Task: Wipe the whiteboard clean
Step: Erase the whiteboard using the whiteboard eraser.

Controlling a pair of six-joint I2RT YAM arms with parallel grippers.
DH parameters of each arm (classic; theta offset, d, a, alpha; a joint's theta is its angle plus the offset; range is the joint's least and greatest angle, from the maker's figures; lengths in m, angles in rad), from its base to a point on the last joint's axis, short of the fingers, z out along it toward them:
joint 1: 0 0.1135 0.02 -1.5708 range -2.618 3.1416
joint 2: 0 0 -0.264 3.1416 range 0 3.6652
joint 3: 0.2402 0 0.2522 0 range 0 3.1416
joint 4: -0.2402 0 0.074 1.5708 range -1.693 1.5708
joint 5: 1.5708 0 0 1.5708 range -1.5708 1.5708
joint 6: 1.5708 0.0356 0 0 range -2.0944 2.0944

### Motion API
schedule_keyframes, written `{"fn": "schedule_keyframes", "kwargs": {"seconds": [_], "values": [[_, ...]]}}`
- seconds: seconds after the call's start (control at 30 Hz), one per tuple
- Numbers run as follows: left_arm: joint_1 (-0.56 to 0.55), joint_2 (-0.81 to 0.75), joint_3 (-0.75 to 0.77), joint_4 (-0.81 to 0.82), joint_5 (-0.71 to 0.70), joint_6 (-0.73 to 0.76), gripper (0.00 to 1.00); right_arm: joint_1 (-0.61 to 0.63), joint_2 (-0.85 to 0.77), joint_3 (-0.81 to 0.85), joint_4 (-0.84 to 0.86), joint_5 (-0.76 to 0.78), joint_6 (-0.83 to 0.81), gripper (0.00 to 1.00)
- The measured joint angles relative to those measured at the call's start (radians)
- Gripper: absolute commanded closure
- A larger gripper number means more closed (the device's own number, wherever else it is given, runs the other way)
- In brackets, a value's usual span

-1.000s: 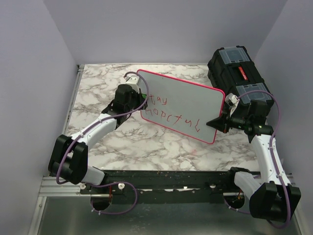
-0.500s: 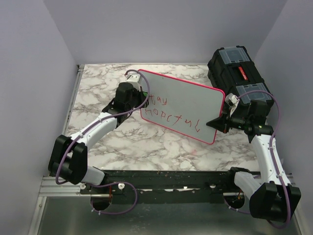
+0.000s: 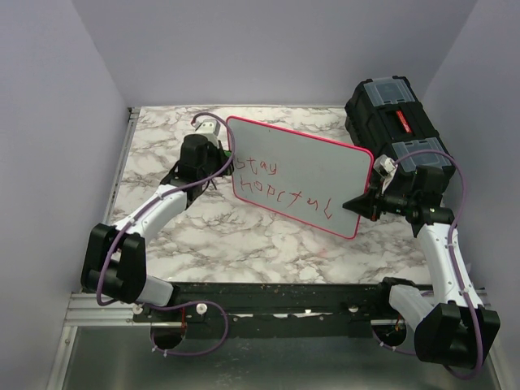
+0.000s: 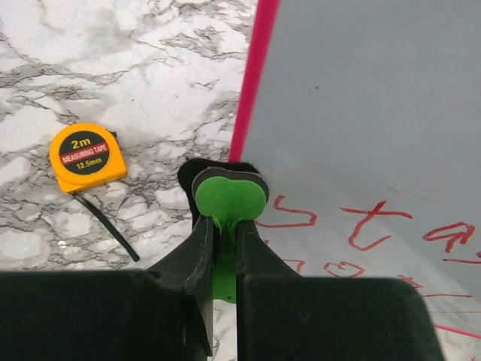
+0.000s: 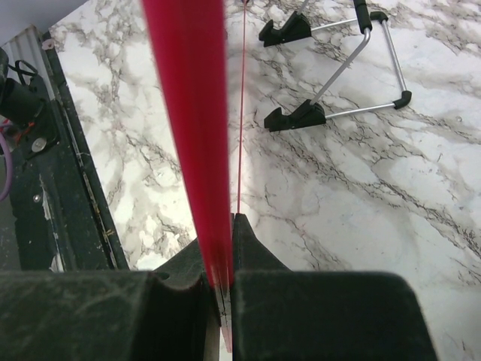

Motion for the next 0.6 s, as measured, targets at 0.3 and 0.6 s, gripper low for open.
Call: {"fn": "schedule_keyframes", "kwargs": {"seconds": [0.3, 0.6], "values": [[-0.091, 0.0, -0.001, 0.001, 0.005, -0.01, 1.0, 0.0, 0.0, 0.0, -0.003, 0.0, 0.006, 1.0], [-0.039, 0.0, -0.012, 0.001, 0.01, -0.01, 1.0, 0.0, 0.0, 0.0, -0.002, 0.0, -0.002, 1.0]]}}
